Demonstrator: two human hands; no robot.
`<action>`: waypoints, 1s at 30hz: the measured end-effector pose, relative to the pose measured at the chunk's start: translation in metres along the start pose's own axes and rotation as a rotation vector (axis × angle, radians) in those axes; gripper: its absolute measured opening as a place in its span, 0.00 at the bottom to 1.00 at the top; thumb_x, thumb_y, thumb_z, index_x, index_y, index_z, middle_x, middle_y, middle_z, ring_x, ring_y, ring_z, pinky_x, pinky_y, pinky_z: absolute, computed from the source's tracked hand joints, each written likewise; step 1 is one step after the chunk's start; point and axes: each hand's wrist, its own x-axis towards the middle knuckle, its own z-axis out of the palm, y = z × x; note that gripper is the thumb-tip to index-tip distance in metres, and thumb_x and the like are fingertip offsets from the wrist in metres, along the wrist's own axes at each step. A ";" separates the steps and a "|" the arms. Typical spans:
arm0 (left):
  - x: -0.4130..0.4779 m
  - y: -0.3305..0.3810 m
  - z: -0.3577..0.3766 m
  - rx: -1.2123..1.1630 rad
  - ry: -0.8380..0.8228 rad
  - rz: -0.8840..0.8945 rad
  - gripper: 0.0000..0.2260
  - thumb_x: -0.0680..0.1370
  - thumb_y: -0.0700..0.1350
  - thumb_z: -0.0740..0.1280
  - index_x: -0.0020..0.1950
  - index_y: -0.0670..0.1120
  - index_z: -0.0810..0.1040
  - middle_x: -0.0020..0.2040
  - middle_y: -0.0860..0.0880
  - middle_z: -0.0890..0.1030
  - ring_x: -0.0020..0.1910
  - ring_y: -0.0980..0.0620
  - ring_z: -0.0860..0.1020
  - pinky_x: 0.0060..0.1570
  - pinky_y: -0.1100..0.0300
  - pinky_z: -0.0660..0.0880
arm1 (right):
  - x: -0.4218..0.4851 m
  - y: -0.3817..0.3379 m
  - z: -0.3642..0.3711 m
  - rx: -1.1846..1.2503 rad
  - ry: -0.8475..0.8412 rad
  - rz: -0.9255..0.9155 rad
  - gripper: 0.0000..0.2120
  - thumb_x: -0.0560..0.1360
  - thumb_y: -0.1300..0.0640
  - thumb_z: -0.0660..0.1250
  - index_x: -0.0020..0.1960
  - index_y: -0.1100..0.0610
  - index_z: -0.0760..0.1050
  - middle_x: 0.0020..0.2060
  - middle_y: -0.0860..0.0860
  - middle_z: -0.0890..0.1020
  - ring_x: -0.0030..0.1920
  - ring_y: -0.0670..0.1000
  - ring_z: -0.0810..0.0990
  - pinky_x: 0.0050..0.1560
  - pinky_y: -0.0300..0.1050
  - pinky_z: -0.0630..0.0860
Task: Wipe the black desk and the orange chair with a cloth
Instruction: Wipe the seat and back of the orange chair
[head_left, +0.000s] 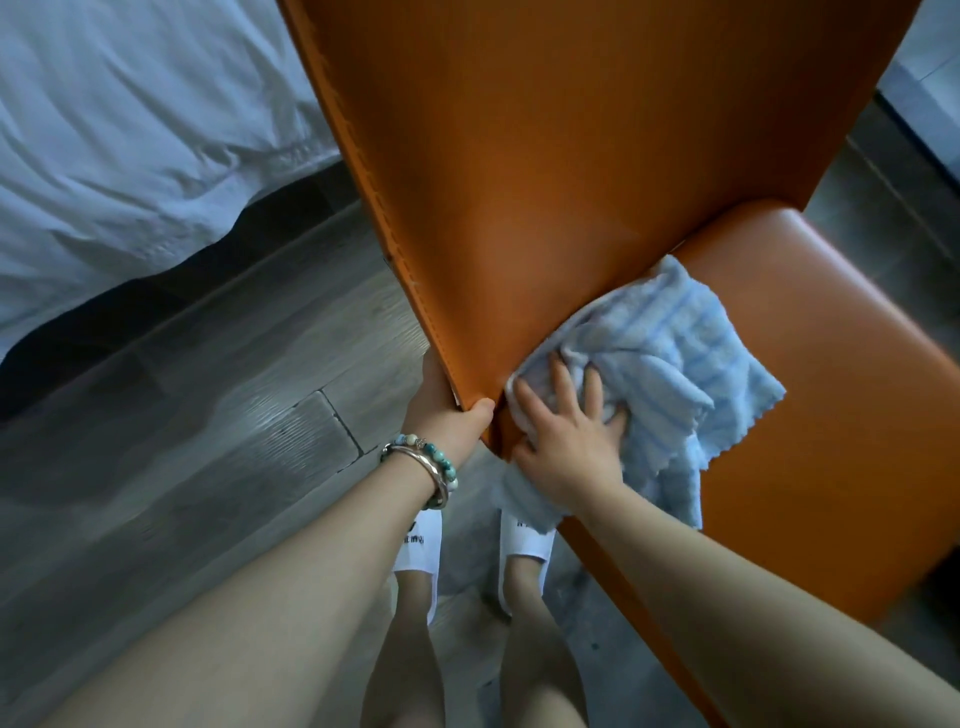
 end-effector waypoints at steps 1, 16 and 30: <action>-0.001 -0.001 0.000 -0.004 0.003 0.003 0.22 0.72 0.46 0.69 0.65 0.48 0.71 0.46 0.50 0.80 0.43 0.46 0.80 0.48 0.53 0.79 | -0.008 -0.002 0.010 -0.023 0.006 -0.020 0.27 0.75 0.47 0.58 0.72 0.37 0.53 0.76 0.50 0.45 0.74 0.63 0.44 0.63 0.72 0.55; -0.013 0.003 -0.012 0.011 -0.091 0.094 0.28 0.73 0.43 0.68 0.70 0.50 0.62 0.40 0.58 0.74 0.38 0.53 0.76 0.42 0.63 0.78 | -0.032 -0.016 0.045 -0.030 0.433 -0.170 0.21 0.58 0.53 0.70 0.51 0.50 0.77 0.60 0.54 0.74 0.62 0.61 0.65 0.51 0.64 0.71; -0.038 -0.041 -0.011 0.347 -0.122 0.038 0.25 0.78 0.44 0.62 0.73 0.51 0.59 0.67 0.50 0.71 0.58 0.46 0.75 0.53 0.56 0.71 | -0.045 -0.003 0.051 -0.082 0.418 -0.081 0.33 0.54 0.54 0.75 0.59 0.48 0.75 0.62 0.56 0.74 0.63 0.63 0.64 0.52 0.75 0.66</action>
